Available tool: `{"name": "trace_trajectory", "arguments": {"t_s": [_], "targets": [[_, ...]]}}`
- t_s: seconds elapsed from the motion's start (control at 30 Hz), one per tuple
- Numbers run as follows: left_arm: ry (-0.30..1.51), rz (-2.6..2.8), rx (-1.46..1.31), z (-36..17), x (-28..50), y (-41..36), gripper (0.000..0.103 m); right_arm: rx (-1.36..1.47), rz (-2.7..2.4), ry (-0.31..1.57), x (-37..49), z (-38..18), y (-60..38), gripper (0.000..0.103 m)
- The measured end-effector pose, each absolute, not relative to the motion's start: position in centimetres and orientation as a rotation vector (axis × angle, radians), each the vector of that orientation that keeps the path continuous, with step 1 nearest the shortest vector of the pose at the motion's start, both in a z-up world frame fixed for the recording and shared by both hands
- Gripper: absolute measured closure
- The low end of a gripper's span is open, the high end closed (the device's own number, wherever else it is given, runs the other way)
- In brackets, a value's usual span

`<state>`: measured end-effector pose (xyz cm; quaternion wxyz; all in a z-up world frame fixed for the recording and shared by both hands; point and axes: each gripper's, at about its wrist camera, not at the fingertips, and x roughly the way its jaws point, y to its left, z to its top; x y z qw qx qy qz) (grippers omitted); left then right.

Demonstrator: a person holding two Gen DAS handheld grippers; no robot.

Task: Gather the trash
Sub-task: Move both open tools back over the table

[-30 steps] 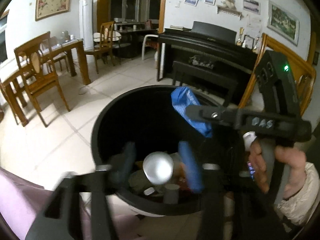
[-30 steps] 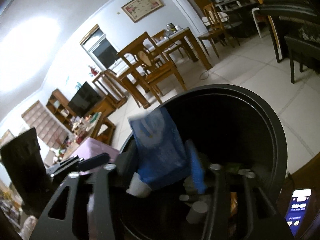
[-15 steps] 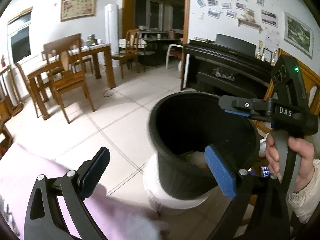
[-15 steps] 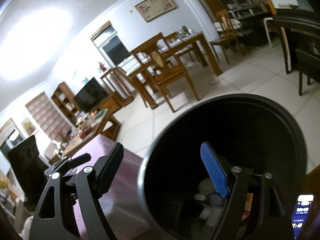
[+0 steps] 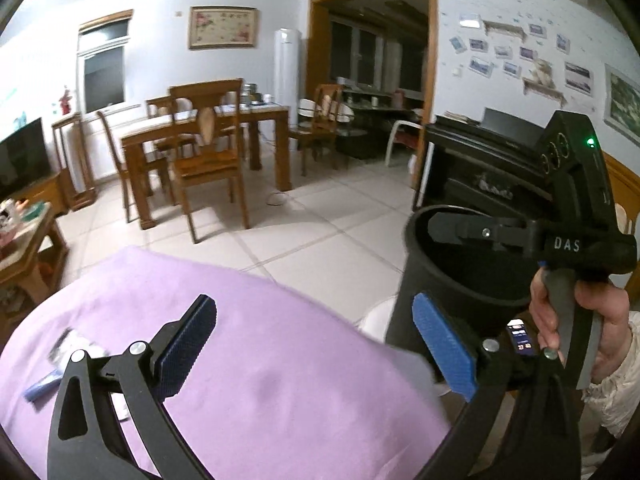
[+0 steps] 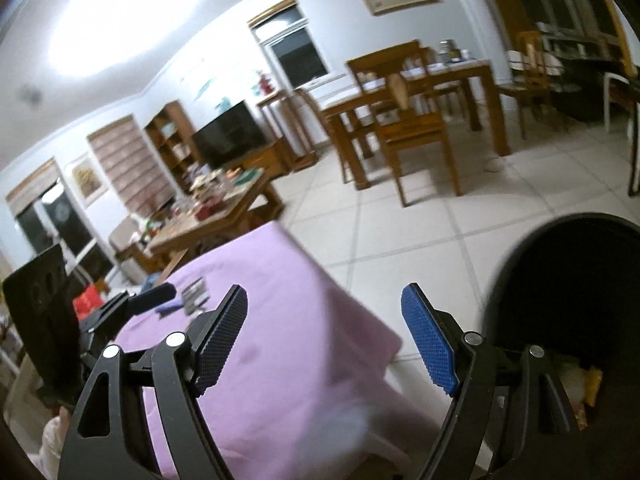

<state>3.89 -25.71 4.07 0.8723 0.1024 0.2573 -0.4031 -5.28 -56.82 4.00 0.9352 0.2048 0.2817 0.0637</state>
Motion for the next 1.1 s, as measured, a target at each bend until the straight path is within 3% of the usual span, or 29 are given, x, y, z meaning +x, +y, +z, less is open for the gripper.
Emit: {"name": "trace_trajectory", "arguments": {"t_s": [0.37,0.8,0.87,1.0,1.1], "targets": [[0.592,-0.692,0.231,2.4,7.6,-16.2,0.005,0.253,0.309,0.715,4.0,3.7,-42.6,0.020],[0.766,-0.494,0.341,-1.3,16.4,-5.1,0.006,-0.050,0.505,0.884,15.7,-1.3,-26.4,0.020],[0.791,-0.491,0.389,-1.8,17.5,-5.0,0.009,-0.091,0.515,0.900,17.2,-2.3,-24.9,0.020],[0.827,-0.510,0.444,-2.9,18.7,-5.0,0.029,-0.174,0.505,0.937,20.2,-4.5,-22.8,0.020],[0.842,-0.537,0.480,-3.5,19.2,-5.3,0.034,-0.201,0.514,0.949,21.6,-5.5,-21.5,0.020]]}}
